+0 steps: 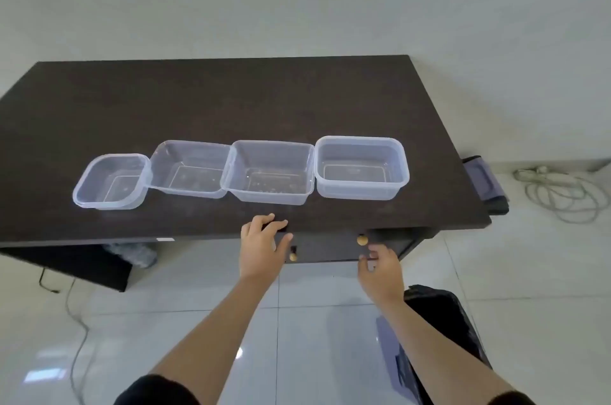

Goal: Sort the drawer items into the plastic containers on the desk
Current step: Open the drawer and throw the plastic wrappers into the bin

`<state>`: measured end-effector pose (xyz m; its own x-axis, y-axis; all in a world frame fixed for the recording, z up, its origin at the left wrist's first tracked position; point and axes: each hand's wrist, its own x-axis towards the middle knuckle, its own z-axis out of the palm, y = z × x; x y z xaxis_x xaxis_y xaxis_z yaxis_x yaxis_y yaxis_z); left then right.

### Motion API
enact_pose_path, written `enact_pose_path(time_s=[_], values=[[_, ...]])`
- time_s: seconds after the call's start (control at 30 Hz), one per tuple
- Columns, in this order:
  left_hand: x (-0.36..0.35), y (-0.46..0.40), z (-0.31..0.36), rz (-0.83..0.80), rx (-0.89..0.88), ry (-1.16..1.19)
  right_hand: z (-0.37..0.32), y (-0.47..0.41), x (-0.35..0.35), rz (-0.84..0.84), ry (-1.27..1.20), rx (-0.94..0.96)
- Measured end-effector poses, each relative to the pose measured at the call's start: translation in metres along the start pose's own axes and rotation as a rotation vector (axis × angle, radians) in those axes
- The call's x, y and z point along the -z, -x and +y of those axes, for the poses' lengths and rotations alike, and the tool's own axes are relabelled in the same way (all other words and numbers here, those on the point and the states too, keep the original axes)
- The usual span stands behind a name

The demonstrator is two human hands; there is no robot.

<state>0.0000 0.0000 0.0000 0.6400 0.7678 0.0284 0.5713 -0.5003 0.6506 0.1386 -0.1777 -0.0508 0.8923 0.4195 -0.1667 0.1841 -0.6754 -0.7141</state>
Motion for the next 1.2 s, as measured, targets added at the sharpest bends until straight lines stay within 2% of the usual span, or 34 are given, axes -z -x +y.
enact_pose_path(time_s=[0.07,0.17,0.43,0.67,0.93,1.2], values=[[-0.006,-0.002,-0.004,0.118,0.004,0.023,0.000,-0.007,-0.011,0.076,-0.089,-0.076],[-0.015,-0.002,-0.010,0.210,-0.021,0.016,0.000,-0.015,-0.028,0.131,-0.241,-0.153],[-0.024,-0.004,-0.018,0.301,-0.110,-0.014,-0.014,-0.033,-0.046,0.312,-0.390,-0.239],[-0.023,-0.004,-0.019,0.276,-0.105,-0.011,-0.008,-0.035,-0.044,0.325,-0.340,-0.125],[-0.018,-0.001,-0.014,0.235,-0.084,0.014,0.009,-0.007,-0.039,0.306,-0.271,-0.110],[-0.025,0.051,-0.002,0.066,-0.015,-0.027,0.012,0.002,-0.036,0.264,-0.222,-0.135]])
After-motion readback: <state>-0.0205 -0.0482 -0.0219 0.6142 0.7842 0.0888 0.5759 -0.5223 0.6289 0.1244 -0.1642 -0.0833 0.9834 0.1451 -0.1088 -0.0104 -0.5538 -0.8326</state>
